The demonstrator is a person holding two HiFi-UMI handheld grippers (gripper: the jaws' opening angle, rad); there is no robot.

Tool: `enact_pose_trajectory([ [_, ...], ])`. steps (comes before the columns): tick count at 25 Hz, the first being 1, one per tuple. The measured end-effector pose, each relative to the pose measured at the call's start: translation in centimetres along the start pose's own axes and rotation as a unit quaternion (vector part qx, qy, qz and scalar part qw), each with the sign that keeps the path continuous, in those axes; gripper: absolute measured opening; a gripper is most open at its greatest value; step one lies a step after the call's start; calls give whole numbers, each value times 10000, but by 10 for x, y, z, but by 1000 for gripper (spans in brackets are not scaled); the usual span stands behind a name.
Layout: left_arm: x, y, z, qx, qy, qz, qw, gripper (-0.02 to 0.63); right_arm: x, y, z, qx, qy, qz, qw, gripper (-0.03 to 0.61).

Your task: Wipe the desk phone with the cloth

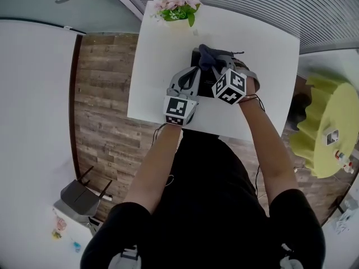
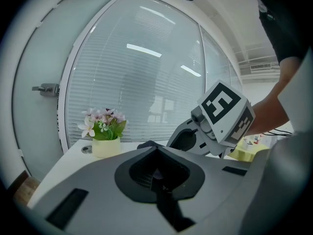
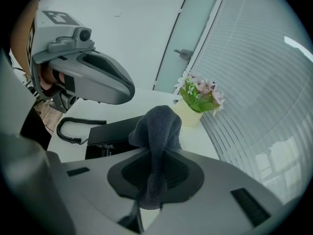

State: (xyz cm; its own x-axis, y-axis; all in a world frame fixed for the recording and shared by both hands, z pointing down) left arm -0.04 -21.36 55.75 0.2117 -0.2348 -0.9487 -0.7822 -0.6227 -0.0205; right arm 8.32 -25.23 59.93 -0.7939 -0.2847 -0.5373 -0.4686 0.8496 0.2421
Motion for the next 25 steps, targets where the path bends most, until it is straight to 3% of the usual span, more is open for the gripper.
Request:
enact_pose_trajectory([
  [25, -26, -18, 34, 91, 136, 67, 9998, 9, -26, 66, -1, 508, 294, -57, 9983, 61],
])
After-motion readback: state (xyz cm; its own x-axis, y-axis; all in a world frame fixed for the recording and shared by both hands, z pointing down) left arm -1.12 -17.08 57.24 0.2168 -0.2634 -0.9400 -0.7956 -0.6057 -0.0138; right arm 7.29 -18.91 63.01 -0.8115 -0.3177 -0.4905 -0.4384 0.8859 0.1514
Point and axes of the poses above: the fingertips, and each gripper's own axes: z backward along the fingers, y to its left, x out of its top, the point moved 4 cm from there along z, backward along the fingers, and after that the axes turned 8 degrees about -z, right-handed, at the moved point
